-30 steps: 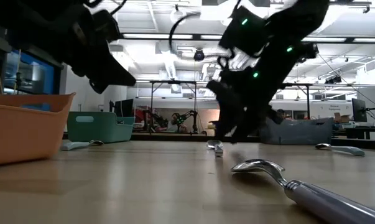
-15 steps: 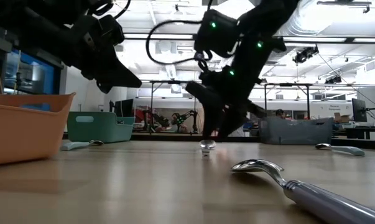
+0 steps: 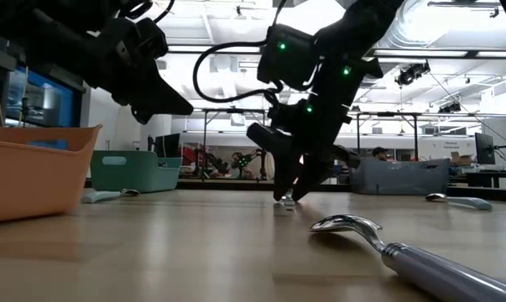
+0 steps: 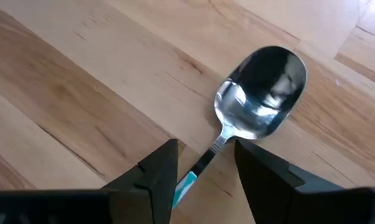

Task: Sort silverware by color (type)
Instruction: Put the blue spoon into the green bin

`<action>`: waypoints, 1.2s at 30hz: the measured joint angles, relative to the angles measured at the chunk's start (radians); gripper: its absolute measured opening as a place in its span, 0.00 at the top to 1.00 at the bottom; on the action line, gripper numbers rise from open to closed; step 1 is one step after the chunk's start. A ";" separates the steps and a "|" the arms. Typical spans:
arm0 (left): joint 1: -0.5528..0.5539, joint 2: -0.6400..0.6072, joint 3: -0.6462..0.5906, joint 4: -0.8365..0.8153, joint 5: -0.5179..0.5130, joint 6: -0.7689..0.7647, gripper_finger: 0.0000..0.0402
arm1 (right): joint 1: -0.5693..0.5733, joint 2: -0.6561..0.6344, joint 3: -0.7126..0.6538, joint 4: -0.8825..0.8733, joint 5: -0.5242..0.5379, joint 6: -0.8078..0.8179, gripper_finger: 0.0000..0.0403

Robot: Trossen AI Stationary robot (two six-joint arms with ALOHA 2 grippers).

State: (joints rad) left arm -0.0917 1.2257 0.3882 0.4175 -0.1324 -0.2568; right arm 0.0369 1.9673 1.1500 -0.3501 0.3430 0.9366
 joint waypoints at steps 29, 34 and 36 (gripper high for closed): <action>-0.017 0.014 0.000 0.021 -0.102 0.032 1.00 | -0.029 0.002 -0.007 0.129 -0.059 -0.386 1.00; -0.027 0.014 0.000 0.025 -0.144 0.059 1.00 | -0.029 0.001 -0.007 0.245 -0.041 -0.466 1.00; -0.027 0.014 0.000 0.039 -0.144 0.071 1.00 | -0.030 -0.011 -0.007 0.282 -0.040 -0.497 1.00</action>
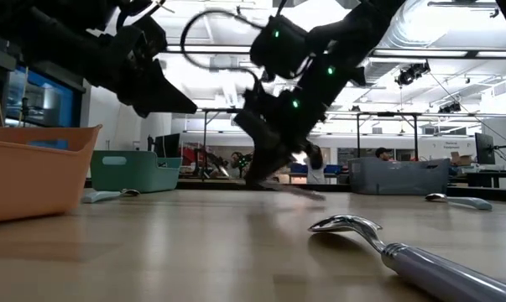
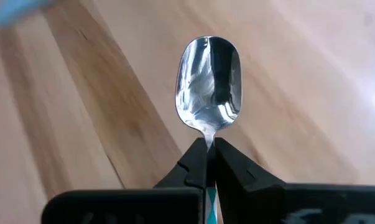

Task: Sort silverware by color (type)
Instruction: Put the blue spoon into the green bin

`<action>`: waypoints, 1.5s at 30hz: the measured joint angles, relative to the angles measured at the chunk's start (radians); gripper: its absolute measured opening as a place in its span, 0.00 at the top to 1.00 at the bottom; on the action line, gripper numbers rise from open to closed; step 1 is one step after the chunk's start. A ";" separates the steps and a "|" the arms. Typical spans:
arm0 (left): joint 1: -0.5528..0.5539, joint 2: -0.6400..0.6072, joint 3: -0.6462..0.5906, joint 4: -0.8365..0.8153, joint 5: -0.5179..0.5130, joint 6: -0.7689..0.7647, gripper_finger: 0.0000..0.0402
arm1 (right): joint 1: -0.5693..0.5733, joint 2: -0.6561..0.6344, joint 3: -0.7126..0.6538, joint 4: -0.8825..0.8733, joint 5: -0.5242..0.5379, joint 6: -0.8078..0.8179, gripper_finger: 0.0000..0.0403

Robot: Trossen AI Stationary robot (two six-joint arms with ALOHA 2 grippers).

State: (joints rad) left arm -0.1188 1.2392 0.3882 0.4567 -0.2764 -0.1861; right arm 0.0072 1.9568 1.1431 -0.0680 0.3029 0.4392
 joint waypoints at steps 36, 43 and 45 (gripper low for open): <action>0.028 0.169 0.015 0.558 0.196 0.155 0.55 | 0.100 -0.196 -0.341 1.281 -0.164 -0.509 1.00; 0.028 0.294 0.083 0.695 0.264 0.144 0.55 | 0.121 -0.196 -0.341 1.287 -0.155 -0.554 1.00; 0.027 0.316 0.104 0.703 0.268 0.145 0.55 | 0.125 -0.196 -0.341 1.289 -0.155 -0.562 1.00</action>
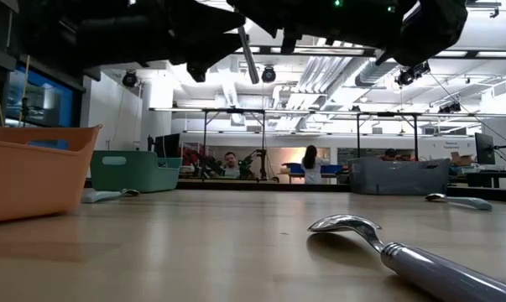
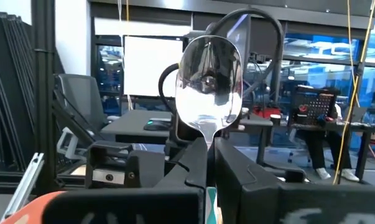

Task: Sort silverware by color (type)
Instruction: Put the blue spoon into the green bin

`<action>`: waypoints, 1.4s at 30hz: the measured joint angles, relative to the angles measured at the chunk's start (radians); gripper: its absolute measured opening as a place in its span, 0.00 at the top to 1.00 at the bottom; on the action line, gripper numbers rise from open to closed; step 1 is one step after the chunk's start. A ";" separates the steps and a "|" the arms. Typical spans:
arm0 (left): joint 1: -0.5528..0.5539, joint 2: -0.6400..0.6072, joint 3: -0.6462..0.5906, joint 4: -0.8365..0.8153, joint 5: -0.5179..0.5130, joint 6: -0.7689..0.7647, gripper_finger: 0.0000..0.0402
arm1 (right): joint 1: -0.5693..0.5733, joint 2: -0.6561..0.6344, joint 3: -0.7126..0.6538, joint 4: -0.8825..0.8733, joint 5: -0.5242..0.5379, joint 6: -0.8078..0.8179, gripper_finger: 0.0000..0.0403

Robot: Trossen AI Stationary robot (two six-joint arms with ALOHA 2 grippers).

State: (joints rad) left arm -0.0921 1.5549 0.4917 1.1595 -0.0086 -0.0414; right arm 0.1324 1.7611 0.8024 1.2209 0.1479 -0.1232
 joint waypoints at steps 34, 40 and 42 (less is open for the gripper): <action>0.361 -0.578 0.064 -1.205 -0.141 -0.183 0.97 | 0.032 -0.170 0.001 -0.372 0.459 -0.134 0.78; 0.638 -0.631 0.179 -1.575 -0.127 -0.181 0.97 | 0.032 -0.186 0.001 -0.410 0.460 -0.125 0.91; 0.717 -0.599 0.210 -1.614 -0.126 -0.147 0.97 | 0.032 -0.186 0.001 -0.419 0.460 -0.125 0.96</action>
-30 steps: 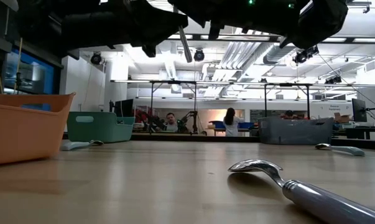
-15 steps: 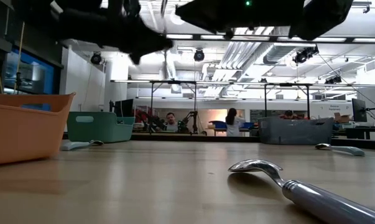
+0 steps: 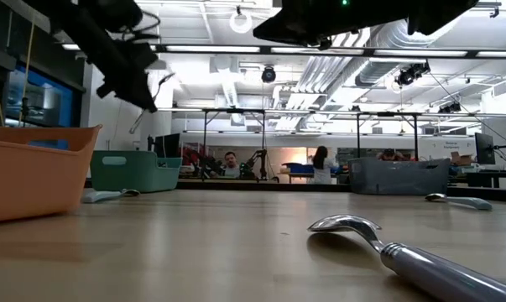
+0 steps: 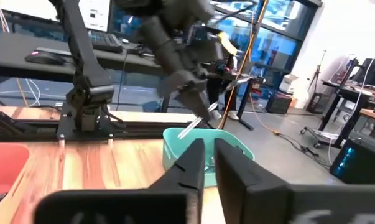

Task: Sort silverware by color (type)
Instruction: Put the blue spoon into the green bin

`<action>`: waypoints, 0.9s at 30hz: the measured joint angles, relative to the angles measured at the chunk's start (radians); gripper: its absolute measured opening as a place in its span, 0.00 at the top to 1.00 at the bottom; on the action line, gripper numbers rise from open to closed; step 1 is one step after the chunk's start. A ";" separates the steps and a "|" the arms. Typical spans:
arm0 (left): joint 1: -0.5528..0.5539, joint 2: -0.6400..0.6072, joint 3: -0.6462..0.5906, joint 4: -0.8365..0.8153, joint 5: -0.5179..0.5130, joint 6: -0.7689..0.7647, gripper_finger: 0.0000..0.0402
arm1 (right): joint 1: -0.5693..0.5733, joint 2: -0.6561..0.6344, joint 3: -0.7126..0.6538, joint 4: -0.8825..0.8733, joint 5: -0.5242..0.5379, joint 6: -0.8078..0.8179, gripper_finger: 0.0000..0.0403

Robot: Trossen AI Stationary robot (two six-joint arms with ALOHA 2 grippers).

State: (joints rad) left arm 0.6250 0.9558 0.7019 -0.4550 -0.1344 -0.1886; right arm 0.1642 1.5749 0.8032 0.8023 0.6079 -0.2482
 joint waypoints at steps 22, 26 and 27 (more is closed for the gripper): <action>0.253 0.460 0.113 -0.100 0.129 0.208 0.97 | 0.000 0.000 0.000 -0.044 -0.002 -0.007 1.00; 0.265 0.480 0.113 -0.099 0.127 0.219 0.95 | 0.000 0.000 0.000 -0.051 -0.002 0.004 1.00; 0.269 0.486 0.114 -0.099 0.127 0.220 0.95 | 0.000 0.000 0.000 -0.057 -0.002 0.004 1.00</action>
State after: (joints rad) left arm 0.8945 1.4416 0.8154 -0.5539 -0.0077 0.0310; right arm 0.1643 1.5753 0.8032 0.7453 0.6060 -0.2447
